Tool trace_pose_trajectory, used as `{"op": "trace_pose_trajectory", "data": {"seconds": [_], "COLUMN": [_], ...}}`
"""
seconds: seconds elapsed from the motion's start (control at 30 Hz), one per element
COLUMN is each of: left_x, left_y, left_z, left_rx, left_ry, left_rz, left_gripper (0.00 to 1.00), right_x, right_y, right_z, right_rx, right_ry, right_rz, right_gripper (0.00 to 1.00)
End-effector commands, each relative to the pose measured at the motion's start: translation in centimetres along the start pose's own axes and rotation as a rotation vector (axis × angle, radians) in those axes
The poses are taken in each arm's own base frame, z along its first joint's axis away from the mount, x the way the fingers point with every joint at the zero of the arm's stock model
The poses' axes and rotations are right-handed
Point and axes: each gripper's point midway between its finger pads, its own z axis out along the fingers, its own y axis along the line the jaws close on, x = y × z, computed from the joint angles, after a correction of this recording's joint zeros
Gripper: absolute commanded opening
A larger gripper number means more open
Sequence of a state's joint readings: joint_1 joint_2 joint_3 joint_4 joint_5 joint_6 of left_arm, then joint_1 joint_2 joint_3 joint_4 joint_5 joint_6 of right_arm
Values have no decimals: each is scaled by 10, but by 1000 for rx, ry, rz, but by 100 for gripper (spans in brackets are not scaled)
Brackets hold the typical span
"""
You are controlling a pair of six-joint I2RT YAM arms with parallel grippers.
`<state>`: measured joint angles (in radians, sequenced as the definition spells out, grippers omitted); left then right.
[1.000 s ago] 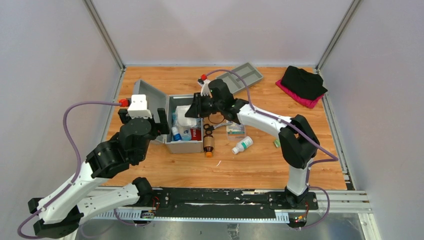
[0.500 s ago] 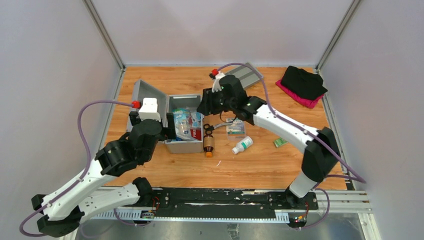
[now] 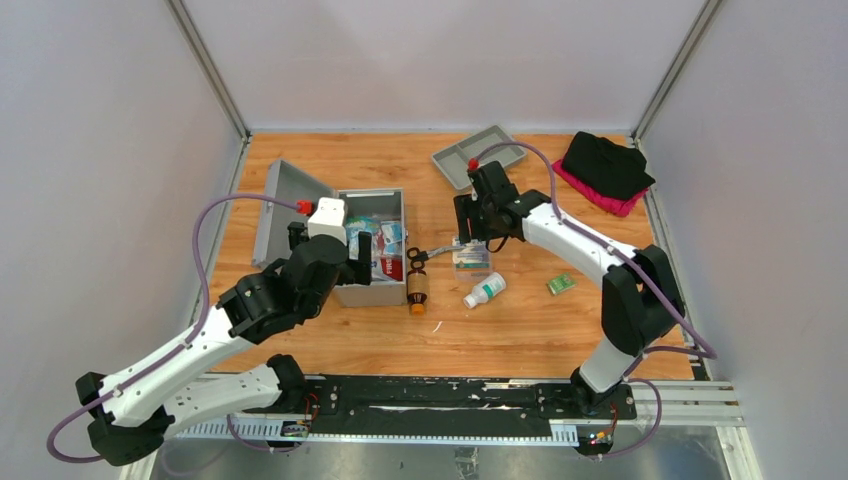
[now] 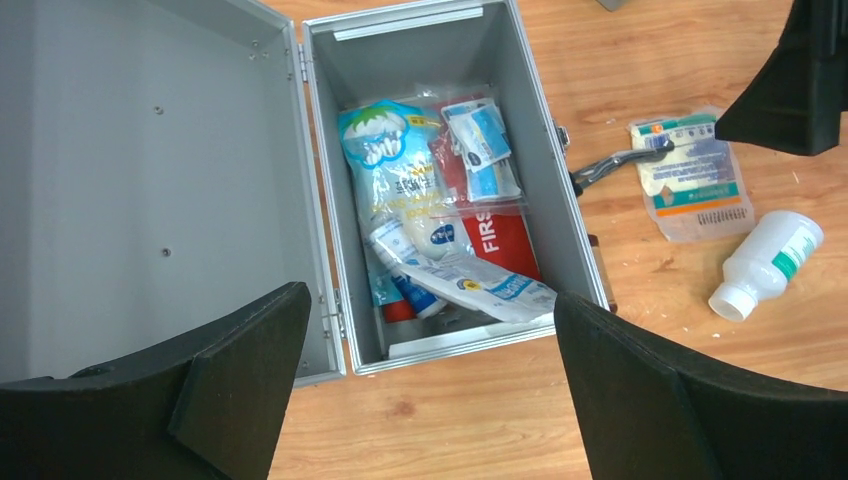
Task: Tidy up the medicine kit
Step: Place the medical item at the medicine box.
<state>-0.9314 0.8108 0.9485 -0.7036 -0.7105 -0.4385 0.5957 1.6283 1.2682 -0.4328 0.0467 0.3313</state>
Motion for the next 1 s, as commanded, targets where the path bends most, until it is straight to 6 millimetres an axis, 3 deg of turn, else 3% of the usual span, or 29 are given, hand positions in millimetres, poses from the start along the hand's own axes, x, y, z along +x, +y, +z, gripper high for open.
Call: {"op": "trace_pose_trajectory", "data": {"seconds": [0.0,0.2,0.47,0.57,0.87,0.9,0.97], "left_x": [3,8,9,9,13,14,18], "left_y": [-6,-13,-15,-13,-15,-15,-16], "left_z": [3,7,8,8,11,11,14], "left_rx": [24,40,46,41,34,30,43], "left_ry": [4,25,36,34,59,69,103], "left_rz": [-20,-9,5,6,21,21,7], "left_gripper": [98,98,98,98,98,98,98], "right_x": [30,45,49,50,47,46,40], "right_y": [-24,-39,-48,-50,-64,-66,-72], "right_z": [11,32,64,71,70,68,60], "right_rx": [-4,-58,-77,-77,-2,6,40], "right_ry": [139,235,298,306,252,242,206], "right_rz": [24,87,107,111,107,106,99], "right_gripper": [69,69,68,64,5,0,0]}}
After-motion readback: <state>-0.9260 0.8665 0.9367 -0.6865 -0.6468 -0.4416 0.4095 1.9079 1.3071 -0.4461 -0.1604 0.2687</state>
